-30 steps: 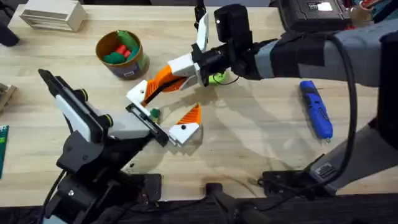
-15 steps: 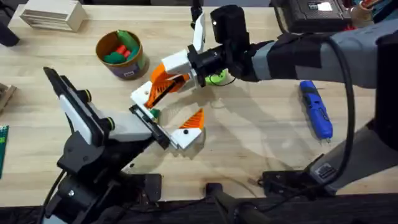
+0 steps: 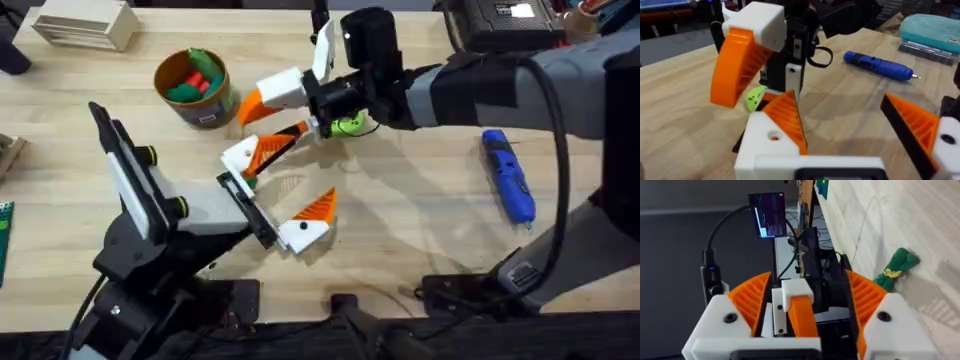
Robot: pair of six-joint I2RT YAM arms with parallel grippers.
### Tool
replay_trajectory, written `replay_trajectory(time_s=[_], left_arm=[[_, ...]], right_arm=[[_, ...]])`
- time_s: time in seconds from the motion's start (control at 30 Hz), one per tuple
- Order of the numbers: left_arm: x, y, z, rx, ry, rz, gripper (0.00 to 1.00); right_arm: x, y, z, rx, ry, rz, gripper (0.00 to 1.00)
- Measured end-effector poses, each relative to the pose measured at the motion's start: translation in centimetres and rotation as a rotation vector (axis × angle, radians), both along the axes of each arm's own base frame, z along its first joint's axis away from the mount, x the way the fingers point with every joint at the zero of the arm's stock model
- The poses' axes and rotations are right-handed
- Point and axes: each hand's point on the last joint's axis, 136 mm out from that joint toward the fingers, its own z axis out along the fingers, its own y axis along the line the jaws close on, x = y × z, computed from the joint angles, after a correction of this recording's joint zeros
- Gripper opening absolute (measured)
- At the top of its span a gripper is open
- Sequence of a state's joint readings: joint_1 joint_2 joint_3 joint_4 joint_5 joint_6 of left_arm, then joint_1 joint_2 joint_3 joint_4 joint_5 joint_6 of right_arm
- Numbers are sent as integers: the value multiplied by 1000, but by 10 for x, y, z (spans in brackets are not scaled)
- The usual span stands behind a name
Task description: Pick up the gripper from the table and insert it into the empty holder that is missing its gripper. Then pick up a screw, insert it into the mounting hole, and use the screwdriver to tighten it. Finally, clean up the table by picking up the vegetable and placing it into the bucket.
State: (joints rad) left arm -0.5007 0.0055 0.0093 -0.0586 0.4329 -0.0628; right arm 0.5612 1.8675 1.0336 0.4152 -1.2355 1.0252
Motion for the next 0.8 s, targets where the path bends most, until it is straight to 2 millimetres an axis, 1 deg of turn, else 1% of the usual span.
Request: replay_trajectory(time_s=[0.17, 0.3, 0.43, 0.5, 0.53, 0.7, 0.73, 0.8], left_arm=[[-2, -1, 0, -1, 0, -12, 987], [-2, -2, 0, -1, 0, -17, 987], [-2, -2, 0, -1, 0, -17, 987], [-2, -2, 0, -1, 0, -17, 987], [-2, -2, 0, -1, 0, -18, 987], [-3, -2, 0, -1, 0, -19, 987], [-3, -2, 0, -1, 0, -19, 987], [-3, -2, 0, -1, 0, -19, 987]], right_arm=[[11, -12, 2, 10, 2, -20, 819], [13, -23, 6, 45, -20, 3, 820], [4, -28, 10, 86, -38, 65, 818], [-2, -30, 10, 95, -28, 91, 780], [-9, -34, 6, 94, 4, 117, 727], [-19, -38, -1, 84, 40, 135, 714], [-20, -39, -2, 85, 38, 137, 698], [-20, -39, -2, 93, 21, 140, 636]])
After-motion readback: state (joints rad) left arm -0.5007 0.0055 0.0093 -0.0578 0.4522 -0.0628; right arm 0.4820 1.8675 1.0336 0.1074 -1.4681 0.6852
